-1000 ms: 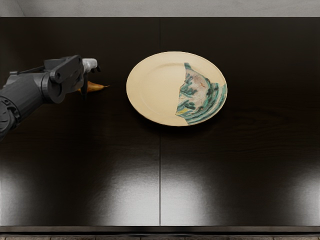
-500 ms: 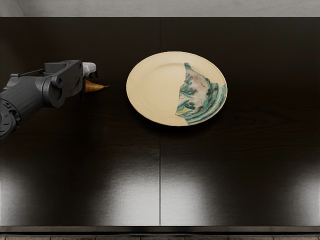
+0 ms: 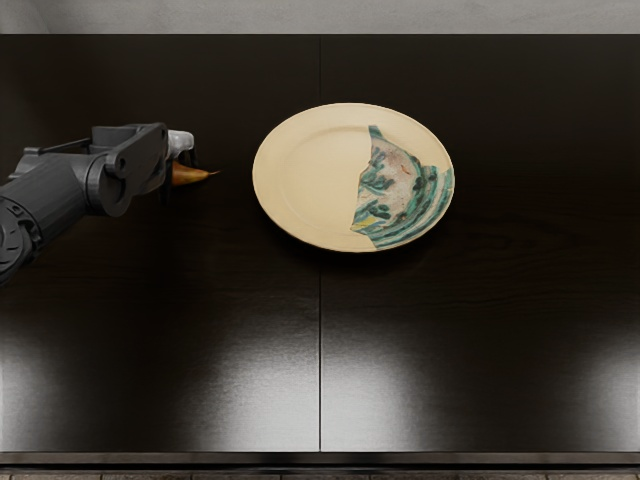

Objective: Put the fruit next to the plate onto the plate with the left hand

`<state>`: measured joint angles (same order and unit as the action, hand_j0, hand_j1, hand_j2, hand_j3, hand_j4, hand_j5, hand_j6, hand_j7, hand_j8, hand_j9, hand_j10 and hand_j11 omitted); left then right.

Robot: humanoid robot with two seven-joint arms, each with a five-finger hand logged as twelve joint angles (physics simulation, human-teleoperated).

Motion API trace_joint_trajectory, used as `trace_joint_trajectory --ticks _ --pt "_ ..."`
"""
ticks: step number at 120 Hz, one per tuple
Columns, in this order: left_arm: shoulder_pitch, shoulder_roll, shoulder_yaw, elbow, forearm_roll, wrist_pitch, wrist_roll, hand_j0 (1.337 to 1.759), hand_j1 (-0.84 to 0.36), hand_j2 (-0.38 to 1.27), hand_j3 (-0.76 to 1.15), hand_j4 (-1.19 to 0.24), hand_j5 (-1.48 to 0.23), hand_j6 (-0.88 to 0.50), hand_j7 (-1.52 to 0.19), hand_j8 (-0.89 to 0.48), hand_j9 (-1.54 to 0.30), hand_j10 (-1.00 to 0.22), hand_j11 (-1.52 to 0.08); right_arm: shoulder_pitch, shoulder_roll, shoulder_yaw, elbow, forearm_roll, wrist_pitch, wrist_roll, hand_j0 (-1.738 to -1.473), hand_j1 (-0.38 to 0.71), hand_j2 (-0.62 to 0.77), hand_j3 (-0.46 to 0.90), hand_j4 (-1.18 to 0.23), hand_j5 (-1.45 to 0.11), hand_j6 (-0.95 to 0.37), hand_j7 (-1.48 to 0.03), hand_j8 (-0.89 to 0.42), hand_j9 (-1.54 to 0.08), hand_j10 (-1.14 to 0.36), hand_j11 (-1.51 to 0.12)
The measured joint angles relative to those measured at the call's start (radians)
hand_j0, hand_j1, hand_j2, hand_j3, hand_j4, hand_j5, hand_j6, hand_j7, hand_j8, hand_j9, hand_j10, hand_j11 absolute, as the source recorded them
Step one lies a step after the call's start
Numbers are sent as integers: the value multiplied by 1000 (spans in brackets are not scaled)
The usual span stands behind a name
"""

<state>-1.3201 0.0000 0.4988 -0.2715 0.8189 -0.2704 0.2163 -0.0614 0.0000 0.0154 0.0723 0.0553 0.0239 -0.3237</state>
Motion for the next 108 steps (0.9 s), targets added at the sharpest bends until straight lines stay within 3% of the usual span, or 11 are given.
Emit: trace_joint_trajectory --ticks 45,108 --pt "3 0 -1 -4 47 1 -1 1658 -220 98 0 -466 -611 -483 -615 -522 -620 -479 -619 0 0 0 0 0 0 0 -1658 -349 0 0 -1 0 -1 0 -1 0 -1 0" --pt "7 0 -104 -19 56 15 -1 1658 -246 138 0 -498 -659 -507 -659 -511 -660 -508 -660 0 0 0 0 0 0 0 -1658 -349 0 0 -1 0 -1 0 -1 0 -1 0"
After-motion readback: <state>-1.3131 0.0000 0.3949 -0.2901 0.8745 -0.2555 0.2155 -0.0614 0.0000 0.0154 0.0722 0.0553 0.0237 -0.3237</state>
